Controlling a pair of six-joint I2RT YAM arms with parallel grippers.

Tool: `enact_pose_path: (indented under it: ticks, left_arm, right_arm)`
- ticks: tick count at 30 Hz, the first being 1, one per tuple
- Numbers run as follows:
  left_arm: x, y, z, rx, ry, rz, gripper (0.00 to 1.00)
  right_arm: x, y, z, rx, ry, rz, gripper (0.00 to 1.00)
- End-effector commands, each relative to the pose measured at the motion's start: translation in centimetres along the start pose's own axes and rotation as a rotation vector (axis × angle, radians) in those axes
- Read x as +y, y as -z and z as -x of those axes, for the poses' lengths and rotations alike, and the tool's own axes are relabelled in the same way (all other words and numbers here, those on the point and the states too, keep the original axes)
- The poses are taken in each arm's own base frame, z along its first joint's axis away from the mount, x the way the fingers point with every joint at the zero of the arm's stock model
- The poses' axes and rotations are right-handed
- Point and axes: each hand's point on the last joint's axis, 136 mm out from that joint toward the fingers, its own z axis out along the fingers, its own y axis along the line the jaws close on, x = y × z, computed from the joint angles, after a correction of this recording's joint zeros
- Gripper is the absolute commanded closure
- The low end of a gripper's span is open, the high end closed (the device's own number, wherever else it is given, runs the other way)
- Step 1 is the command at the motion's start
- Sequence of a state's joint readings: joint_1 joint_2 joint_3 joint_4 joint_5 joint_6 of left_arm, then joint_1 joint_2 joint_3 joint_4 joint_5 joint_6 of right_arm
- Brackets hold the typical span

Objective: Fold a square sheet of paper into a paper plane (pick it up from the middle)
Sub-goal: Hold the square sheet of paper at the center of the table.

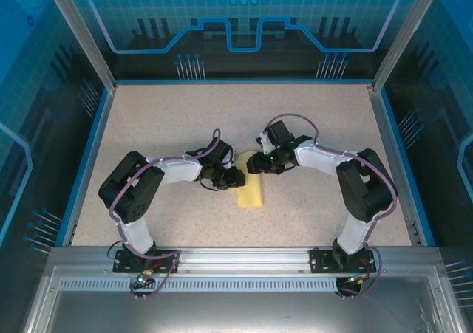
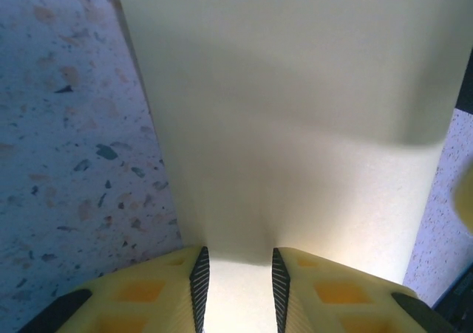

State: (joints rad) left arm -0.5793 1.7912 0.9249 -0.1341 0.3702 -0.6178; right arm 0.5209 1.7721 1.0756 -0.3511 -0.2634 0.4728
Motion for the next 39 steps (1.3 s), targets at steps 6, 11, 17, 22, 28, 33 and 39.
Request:
enact_pose_path:
  ticks: [6, 11, 17, 22, 28, 33, 39]
  left_arm:
    - [-1.2, 0.9, 0.5, -0.013, -0.047, -0.006, 0.68]
    - [-1.9, 1.4, 0.9, -0.022, -0.053, -0.018, 0.65]
    - [-2.5, 2.4, 1.4, -0.047, -0.063, -0.010, 0.64]
    - [-2.4, 2.9, 1.8, -0.060, -0.065, 0.014, 0.62]
    - [-1.5, 3.6, 2.1, -0.081, -0.061, 0.067, 0.62]
    - [-1.2, 4.1, 2.2, -0.097, -0.052, 0.079, 0.62]
    - [-0.7, 4.3, 2.3, -0.111, -0.034, 0.097, 0.62]
  right_arm:
    - [-2.5, -1.2, -0.8, 0.048, -0.018, -0.135, 0.55]
    - [-2.5, -1.5, -0.8, 0.052, -0.036, -0.134, 0.57]
    - [-2.7, -1.6, -1.0, 0.048, -0.061, -0.131, 0.57]
    - [-2.7, -1.7, -1.0, 0.043, -0.083, -0.122, 0.56]
    - [-2.4, -1.9, -0.8, 0.039, -0.082, -0.109, 0.53]
    - [-2.4, -2.0, -0.9, 0.041, -0.081, -0.111, 0.53]
    - [-2.4, -2.2, -1.2, 0.051, -0.056, -0.124, 0.54]
